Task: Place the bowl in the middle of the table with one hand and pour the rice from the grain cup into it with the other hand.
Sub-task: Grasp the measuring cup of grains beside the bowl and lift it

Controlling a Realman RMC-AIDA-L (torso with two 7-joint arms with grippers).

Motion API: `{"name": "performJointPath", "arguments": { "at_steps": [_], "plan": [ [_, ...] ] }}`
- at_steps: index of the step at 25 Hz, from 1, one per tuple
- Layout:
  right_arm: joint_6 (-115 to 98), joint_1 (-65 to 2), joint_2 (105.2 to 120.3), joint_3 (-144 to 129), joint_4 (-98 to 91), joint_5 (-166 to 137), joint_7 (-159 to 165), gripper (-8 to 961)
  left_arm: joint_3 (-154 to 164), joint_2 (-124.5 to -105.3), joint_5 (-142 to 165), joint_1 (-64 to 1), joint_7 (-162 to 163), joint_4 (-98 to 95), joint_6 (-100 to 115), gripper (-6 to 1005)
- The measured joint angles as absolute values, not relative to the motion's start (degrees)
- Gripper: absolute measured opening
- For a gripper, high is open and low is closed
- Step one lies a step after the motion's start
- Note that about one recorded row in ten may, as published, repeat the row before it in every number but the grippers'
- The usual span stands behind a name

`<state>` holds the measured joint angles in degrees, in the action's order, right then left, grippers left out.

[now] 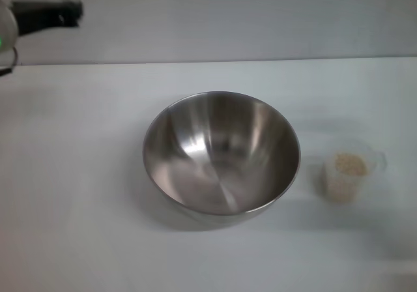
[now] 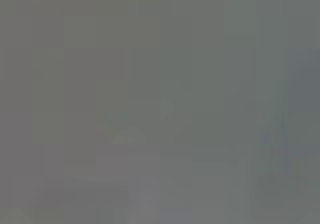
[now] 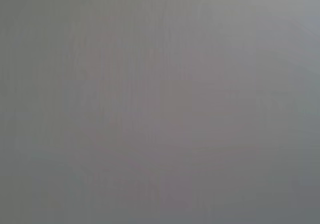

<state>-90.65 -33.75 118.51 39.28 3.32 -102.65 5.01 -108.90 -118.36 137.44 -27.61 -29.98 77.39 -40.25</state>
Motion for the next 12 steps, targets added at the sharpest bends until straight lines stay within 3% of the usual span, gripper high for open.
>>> {"name": "performJointPath", "arguments": {
  "at_steps": [12],
  "plan": [
    [-89.72,-34.28,118.40,39.29,3.25,-102.66,4.98,636,-94.63,-118.21,137.67,-17.22,-36.23,75.24,5.61,136]
  ]
}}
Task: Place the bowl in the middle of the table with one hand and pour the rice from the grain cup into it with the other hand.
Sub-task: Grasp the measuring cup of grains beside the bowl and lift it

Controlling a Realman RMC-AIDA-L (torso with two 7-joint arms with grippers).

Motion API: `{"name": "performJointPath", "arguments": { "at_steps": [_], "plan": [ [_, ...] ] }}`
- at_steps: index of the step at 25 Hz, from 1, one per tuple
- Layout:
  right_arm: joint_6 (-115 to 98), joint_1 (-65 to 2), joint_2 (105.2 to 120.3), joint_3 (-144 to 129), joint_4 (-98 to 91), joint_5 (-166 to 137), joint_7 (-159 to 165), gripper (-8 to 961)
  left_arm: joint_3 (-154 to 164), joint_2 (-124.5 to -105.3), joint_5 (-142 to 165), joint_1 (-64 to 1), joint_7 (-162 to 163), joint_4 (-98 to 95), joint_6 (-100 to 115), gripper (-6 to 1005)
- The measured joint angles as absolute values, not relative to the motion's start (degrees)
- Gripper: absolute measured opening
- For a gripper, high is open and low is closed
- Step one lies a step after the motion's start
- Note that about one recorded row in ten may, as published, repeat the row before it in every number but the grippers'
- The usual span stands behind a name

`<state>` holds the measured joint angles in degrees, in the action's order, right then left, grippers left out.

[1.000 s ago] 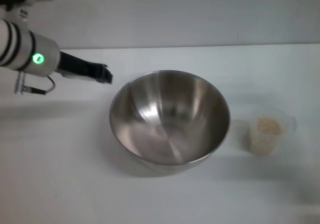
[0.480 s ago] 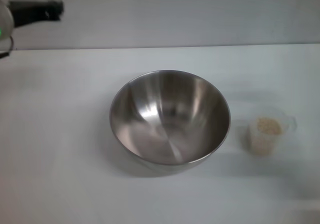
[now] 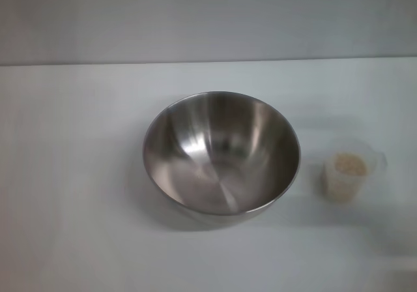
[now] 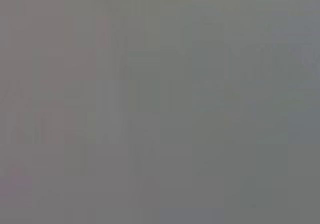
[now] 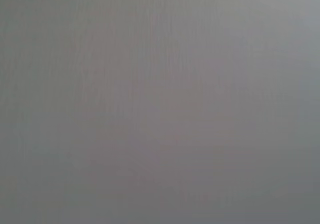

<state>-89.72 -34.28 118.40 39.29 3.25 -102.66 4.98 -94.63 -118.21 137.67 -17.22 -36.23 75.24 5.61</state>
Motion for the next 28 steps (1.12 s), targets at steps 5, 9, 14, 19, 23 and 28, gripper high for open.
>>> {"name": "performJointPath", "arguments": {
  "at_steps": [5,9,14,19,23,28],
  "plan": [
    [-89.73,-34.01,118.46,39.36,3.25,-102.65,4.84,635,-90.63,-118.21,138.87,-17.22,-36.73,68.92,21.18,136],
    [-90.00,-33.11,118.69,39.38,3.25,-102.65,4.84,635,-86.79,-118.20,140.49,-17.55,-31.81,61.88,35.32,137],
    [-90.04,-31.62,118.89,39.35,3.74,-102.65,5.00,634,-84.37,-118.15,150.64,-17.52,-14.36,52.53,50.48,138],
    [-90.39,-28.39,119.14,38.70,5.88,-103.03,5.02,633,-85.27,-117.98,159.92,-18.22,5.27,42.86,59.51,139],
    [-91.81,-24.44,119.18,37.99,8.86,-104.78,5.01,635,-86.45,-117.95,162.89,-19.68,14.48,35.02,65.84,139],
    [-94.52,-18.79,119.18,37.79,11.72,-108.54,5.06,636,-86.48,-117.93,163.66,-20.06,16.88,31.32,67.28,186]
  ]
}}
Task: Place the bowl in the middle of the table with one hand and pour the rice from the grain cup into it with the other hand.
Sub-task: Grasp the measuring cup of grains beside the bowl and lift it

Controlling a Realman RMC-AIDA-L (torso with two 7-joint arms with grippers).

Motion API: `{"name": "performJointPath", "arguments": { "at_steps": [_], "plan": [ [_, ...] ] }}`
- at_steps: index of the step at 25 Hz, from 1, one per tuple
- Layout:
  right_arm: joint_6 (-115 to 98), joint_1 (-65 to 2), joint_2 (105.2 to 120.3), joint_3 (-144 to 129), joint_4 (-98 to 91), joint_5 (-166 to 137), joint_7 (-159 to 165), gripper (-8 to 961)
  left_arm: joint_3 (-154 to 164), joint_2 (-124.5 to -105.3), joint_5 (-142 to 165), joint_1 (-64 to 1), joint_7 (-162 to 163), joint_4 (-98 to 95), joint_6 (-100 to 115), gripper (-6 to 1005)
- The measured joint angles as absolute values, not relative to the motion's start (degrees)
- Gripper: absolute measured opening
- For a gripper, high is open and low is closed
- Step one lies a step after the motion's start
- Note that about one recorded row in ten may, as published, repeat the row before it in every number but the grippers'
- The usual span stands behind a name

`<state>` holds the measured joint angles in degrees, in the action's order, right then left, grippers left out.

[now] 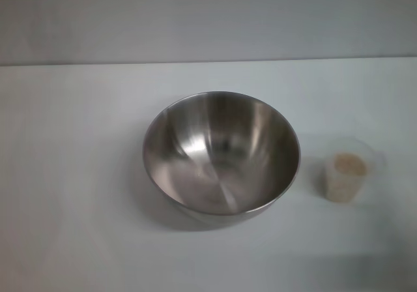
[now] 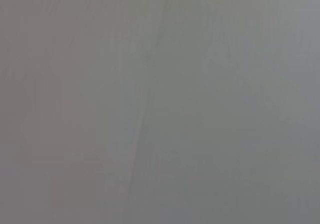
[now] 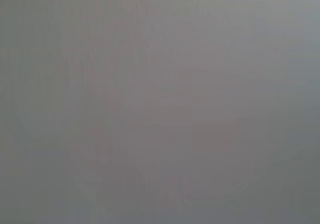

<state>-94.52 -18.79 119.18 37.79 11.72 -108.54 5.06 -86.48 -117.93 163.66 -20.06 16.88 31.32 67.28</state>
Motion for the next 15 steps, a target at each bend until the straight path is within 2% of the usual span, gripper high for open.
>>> {"name": "performJointPath", "arguments": {
  "at_steps": [7,12,15],
  "plan": [
    [-95.46,-12.11,119.17,37.03,14.48,-113.25,5.61,635,-87.66,-118.17,163.20,-20.71,17.22,27.94,66.46,346],
    [-95.00,-8.44,119.43,33.35,17.24,-113.70,5.26,635,-88.65,-117.99,163.20,-21.17,17.35,27.06,66.38,584],
    [-94.07,-7.08,119.60,30.76,18.03,-113.53,5.08,635,-88.74,-117.95,163.22,-21.18,17.38,26.98,66.38,640]
  ]
}}
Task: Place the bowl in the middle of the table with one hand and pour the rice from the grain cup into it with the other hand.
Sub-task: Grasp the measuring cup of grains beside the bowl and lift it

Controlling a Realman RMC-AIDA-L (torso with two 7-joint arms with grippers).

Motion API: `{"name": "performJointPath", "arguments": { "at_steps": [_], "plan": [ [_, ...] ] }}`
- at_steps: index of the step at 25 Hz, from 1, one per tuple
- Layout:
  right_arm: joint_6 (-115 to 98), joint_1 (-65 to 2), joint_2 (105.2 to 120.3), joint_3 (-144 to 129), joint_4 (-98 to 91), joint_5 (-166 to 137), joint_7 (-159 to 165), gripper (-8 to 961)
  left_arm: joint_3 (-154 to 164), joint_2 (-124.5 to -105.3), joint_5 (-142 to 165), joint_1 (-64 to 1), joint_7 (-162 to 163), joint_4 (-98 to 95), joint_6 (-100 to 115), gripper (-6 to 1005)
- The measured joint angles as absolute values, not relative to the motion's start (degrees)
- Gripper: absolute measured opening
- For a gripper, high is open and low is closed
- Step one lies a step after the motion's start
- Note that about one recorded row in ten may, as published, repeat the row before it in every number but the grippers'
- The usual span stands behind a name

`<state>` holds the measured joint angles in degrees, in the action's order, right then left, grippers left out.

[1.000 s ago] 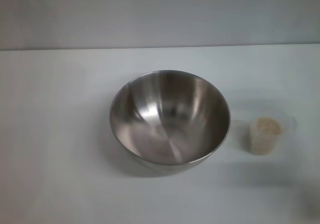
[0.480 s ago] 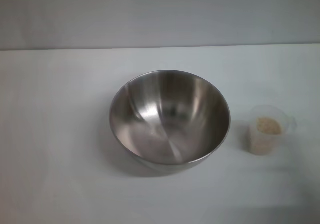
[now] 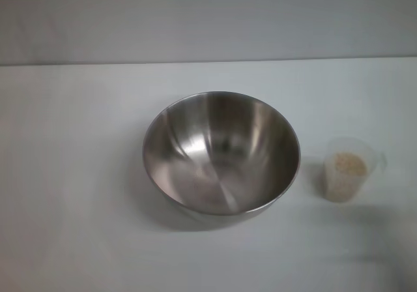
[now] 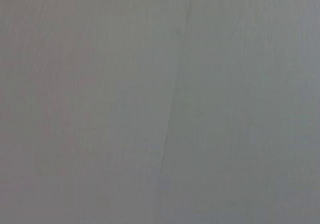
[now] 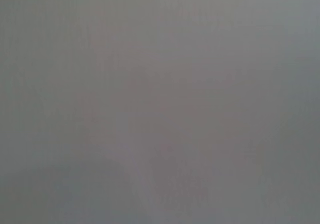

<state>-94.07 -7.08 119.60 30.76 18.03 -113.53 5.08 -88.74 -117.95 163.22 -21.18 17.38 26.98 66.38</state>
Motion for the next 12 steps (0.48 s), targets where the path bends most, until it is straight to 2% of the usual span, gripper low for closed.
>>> {"name": "performJointPath", "arguments": {
  "at_steps": [3,12],
  "plan": [
    [-92.70,-4.80,119.78,28.81,19.26,-113.26,4.08,634,-88.76,-117.97,163.28,-20.90,17.41,26.92,66.42,695],
    [-90.02,-2.97,119.80,27.39,19.35,-113.20,2.78,634,-88.68,-118.03,163.57,-20.56,17.44,27.24,66.80,695]
  ]
}}
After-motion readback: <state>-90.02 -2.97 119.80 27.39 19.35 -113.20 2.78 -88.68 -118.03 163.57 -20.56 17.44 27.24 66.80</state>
